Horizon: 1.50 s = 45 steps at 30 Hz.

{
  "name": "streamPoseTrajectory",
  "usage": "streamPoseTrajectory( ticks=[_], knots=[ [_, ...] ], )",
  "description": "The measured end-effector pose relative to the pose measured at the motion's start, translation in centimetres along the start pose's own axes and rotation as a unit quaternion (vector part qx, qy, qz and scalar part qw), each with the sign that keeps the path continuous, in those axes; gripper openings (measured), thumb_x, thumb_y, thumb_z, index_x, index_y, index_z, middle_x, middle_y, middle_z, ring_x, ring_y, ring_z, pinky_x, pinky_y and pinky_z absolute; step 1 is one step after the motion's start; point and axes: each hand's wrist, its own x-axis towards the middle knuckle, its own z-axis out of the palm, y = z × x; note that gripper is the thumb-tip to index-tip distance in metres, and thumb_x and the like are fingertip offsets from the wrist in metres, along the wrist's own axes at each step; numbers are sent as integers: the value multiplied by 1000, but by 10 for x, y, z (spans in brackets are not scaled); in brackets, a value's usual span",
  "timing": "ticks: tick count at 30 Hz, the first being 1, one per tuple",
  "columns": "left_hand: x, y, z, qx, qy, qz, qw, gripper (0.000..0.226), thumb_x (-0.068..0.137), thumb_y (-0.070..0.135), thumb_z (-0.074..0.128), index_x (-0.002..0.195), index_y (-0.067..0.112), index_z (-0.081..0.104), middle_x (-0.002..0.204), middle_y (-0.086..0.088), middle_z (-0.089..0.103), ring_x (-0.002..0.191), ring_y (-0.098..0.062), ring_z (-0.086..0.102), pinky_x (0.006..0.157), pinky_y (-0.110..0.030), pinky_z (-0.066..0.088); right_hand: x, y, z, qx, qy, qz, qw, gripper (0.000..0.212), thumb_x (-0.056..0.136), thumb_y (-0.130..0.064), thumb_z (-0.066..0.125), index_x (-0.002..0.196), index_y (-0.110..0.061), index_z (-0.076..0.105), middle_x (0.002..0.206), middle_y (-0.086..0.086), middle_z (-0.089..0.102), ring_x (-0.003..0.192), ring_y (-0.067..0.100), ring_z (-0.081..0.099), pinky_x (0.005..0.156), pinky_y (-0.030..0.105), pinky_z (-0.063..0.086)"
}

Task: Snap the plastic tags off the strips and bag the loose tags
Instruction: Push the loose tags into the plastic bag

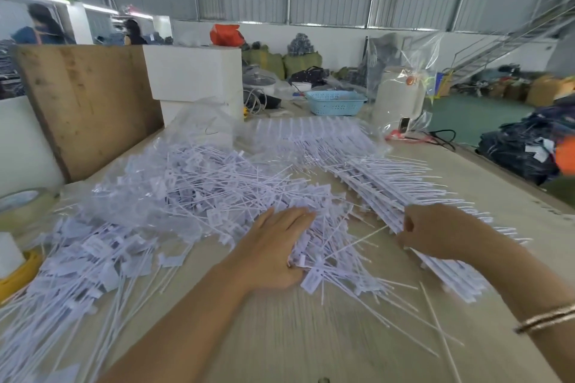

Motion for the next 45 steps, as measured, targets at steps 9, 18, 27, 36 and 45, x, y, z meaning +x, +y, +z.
streamPoseTrajectory(
  ticks=[9, 18, 27, 36, 45],
  knots=[
    [-5, 5, 4, 23, 0, 8, 1000, 77, 88, 38, 49, 151, 32, 5, 157, 15, 4, 143, -1, -1, 116, -32, -15, -17, -8, 35, -144, -124, 31, 981, 31, 92, -24, 42, 118, -15, 56, 121, 2, 60, 106, 20, 58, 83, 33, 44],
    [-8, 3, 3, 5, 9, 18, 1000, 75, 86, 38, 51, 150, 35, 11, 156, 15, 10, 142, -1, 5, 116, -31, -15, 21, -33, 7, 126, 32, 57, 990, 23, 97, -22, 41, 85, -7, 54, 97, 13, 62, 97, 31, 62, 81, 35, 48],
    [-10, 1, -4, -91, 60, -22, 994, 99, 74, 59, 65, 149, 30, 7, 142, 36, -23, 126, 21, -28, 105, -13, -23, 58, -66, -46, 535, 242, -7, 809, 31, 93, 3, 44, 112, -21, 41, 75, 13, 60, 39, 15, 60, 36, 22, 47],
    [-18, 2, -14, -52, 30, 24, 998, 113, 60, 81, 60, 147, 41, -2, 148, 27, -27, 128, 11, -35, 103, -18, -31, 102, -66, 19, 244, 205, -32, 947, 56, 87, -54, 55, 131, -19, 49, 131, 11, 48, 110, 29, 56, 85, 34, 44],
    [-5, 11, -2, 21, 106, -41, 993, 86, 79, 74, 44, 148, 29, 19, 158, 10, 4, 144, -7, 5, 116, -30, -9, 111, -75, 16, 29, -85, -61, 994, 105, 74, -87, 29, 146, -12, 32, 158, 5, 18, 142, 27, 25, 113, 49, 17]
  ],
)
